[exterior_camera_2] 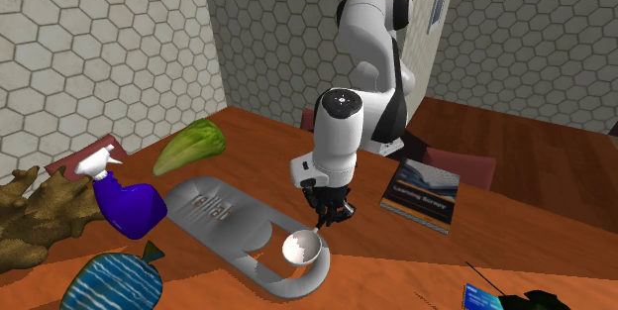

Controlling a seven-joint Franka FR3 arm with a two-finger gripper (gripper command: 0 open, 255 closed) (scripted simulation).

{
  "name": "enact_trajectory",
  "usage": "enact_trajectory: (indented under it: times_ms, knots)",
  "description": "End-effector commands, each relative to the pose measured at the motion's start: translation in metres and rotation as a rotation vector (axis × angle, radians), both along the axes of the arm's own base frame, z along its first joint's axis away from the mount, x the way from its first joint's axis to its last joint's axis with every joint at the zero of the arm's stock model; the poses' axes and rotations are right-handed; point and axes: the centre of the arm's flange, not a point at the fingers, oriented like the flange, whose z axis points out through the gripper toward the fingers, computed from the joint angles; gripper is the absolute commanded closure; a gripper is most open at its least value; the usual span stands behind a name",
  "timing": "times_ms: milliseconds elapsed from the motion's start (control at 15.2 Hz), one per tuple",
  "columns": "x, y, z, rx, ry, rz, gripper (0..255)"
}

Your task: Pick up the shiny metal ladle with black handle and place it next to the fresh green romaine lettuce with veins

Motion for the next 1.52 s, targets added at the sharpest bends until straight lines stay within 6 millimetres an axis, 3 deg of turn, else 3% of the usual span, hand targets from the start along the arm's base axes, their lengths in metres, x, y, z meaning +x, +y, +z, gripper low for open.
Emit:
enact_trajectory:
  times_ms: [0, 1452]
  knots:
    - [0.0, 0.0, 0.0, 0.0, 0.0, 0.0, 255]
    - [0.0, 0.0, 0.116, 0.0, 0.0, 0.0, 255]
